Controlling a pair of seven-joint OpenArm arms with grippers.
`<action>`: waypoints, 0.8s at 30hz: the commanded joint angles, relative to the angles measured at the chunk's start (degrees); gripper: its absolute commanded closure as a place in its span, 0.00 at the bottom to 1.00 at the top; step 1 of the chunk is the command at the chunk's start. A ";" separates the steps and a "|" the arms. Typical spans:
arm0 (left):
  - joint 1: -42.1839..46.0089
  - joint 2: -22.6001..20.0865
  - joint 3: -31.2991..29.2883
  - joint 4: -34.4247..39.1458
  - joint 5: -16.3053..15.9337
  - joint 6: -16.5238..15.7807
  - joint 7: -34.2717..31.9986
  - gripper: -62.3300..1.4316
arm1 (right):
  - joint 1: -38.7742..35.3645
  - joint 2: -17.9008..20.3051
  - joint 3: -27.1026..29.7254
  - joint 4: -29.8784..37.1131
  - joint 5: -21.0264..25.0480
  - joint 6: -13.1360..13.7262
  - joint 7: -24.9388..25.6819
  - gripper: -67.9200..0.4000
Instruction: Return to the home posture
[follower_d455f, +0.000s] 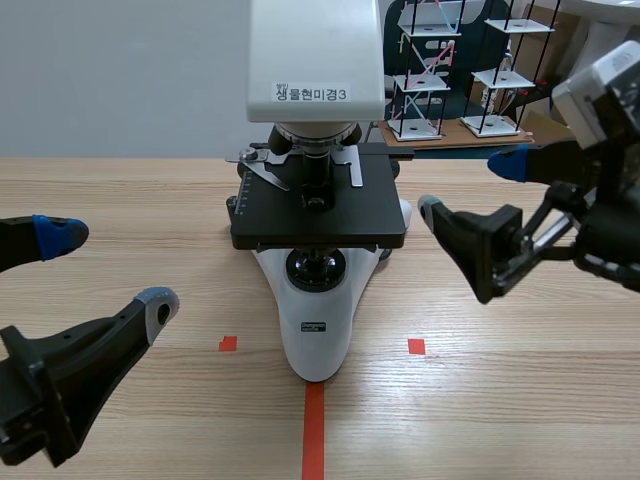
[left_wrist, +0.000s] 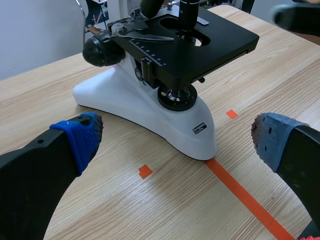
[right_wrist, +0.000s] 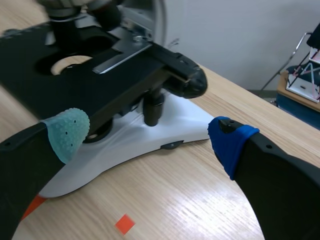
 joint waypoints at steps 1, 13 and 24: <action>0.44 0.28 -0.37 0.26 -0.52 -0.07 -0.79 0.00 | -2.29 0.04 1.46 2.84 -0.57 -0.09 3.17 0.18; 0.44 0.28 -0.37 0.26 -0.52 -0.07 -0.79 0.00 | -21.07 -0.17 6.12 13.73 -4.37 -0.09 13.18 0.12; 0.44 0.28 -0.37 0.26 -0.52 -0.07 -0.79 0.00 | -21.22 -0.17 6.10 13.73 -4.37 -0.11 13.14 0.12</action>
